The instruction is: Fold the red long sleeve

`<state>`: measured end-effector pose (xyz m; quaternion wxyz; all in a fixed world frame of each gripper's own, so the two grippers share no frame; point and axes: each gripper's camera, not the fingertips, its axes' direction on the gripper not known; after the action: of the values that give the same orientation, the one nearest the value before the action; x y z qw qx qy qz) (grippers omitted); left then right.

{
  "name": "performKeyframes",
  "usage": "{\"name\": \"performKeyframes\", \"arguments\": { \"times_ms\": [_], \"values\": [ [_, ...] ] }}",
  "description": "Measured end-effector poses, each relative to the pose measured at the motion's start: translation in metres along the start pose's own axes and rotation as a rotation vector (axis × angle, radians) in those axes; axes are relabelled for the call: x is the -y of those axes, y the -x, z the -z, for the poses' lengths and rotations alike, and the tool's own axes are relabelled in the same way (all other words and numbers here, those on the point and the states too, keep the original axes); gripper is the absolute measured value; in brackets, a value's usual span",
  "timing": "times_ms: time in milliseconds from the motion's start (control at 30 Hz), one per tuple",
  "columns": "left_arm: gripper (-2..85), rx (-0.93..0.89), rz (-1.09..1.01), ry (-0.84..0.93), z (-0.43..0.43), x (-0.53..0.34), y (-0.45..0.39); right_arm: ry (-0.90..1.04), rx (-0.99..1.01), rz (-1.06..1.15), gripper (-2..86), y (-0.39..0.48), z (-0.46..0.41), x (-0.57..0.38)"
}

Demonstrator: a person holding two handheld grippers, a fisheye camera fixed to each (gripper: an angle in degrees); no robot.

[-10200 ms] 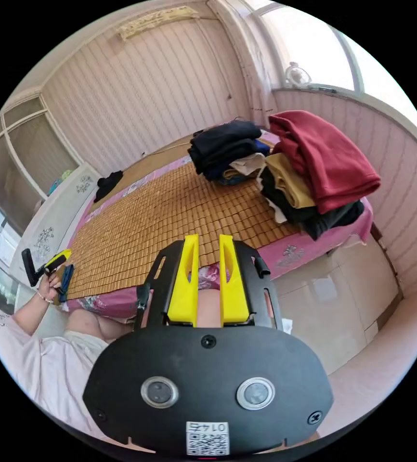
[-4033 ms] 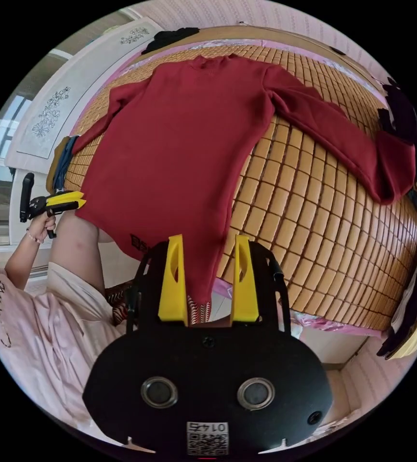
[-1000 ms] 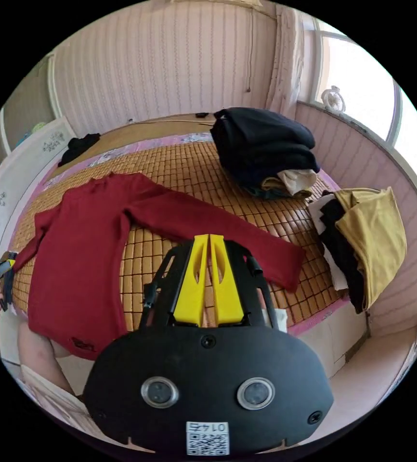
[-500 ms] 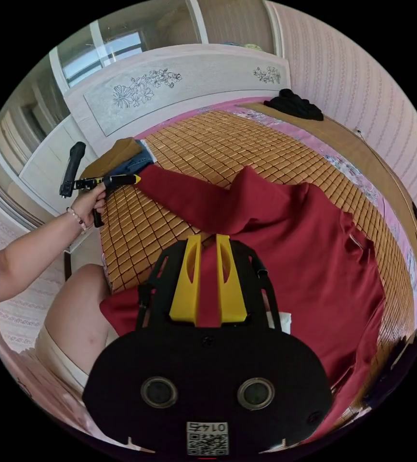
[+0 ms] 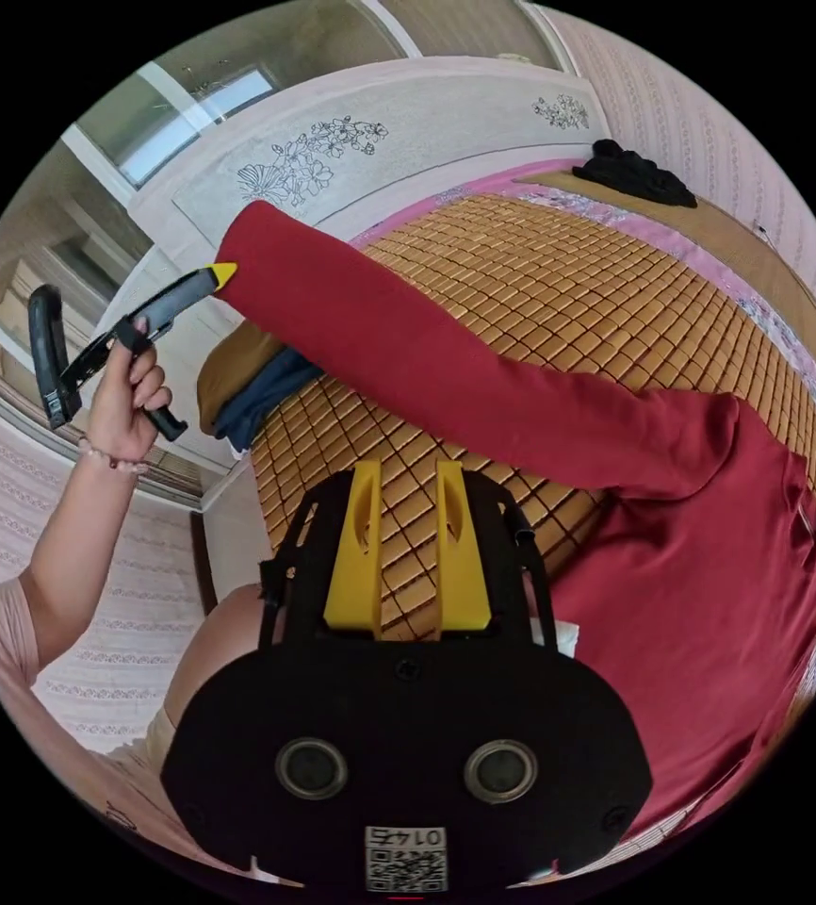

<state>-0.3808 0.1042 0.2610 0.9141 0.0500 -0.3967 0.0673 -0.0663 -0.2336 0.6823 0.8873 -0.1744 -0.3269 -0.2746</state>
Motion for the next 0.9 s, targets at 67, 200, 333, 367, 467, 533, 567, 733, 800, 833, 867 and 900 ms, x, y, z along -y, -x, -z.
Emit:
{"name": "performKeyframes", "arguments": {
  "times_ms": [67,200,333,367,467,533,567,733,800,833,867,900],
  "values": [
    [6.4,-0.011,0.016,0.129,-0.022,-0.006,0.017,0.006,0.038,0.02,8.7,0.007,0.021,-0.021],
    [6.7,-0.117,0.087,0.109,-0.007,-0.019,0.028,0.061,-0.044,-0.027,8.7,-0.004,0.058,-0.085],
    [6.3,-0.336,-0.051,0.174,0.01,-0.049,-0.006,0.178,-0.238,-0.221,8.8,-0.031,0.107,-0.183],
    [6.3,-0.393,-0.077,0.246,0.006,-0.058,-0.019,0.221,-0.286,-0.289,8.9,-0.036,0.118,-0.208],
    [6.7,-0.566,-0.131,0.42,-0.012,-0.083,-0.055,0.294,-0.4,-0.489,10.3,-0.046,0.143,-0.264],
    [7.6,-0.593,-0.228,0.508,-0.019,-0.097,-0.084,0.314,-0.421,-0.602,11.3,-0.046,0.151,-0.288],
    [8.2,-0.582,-0.317,0.549,-0.021,-0.104,-0.103,0.326,-0.399,-0.65,11.5,-0.045,0.15,-0.298],
    [8.4,-0.468,-0.519,0.616,-0.029,-0.11,-0.139,0.312,-0.41,-0.663,12.0,-0.026,0.142,-0.3],
    [8.1,-0.43,-0.609,0.614,-0.031,-0.11,-0.144,0.319,-0.411,-0.65,12.4,-0.02,0.144,-0.295],
    [7.8,-0.415,-0.639,0.627,-0.032,-0.107,-0.146,0.305,-0.419,-0.656,12.9,-0.018,0.147,-0.294],
    [7.4,-0.408,-0.659,0.642,-0.034,-0.105,-0.147,0.282,-0.423,-0.67,12.6,-0.016,0.151,-0.294],
    [6.3,-0.411,-0.674,0.648,-0.034,-0.104,-0.147,0.278,-0.407,-0.674,12.4,-0.016,0.15,-0.294]
  ]
}}
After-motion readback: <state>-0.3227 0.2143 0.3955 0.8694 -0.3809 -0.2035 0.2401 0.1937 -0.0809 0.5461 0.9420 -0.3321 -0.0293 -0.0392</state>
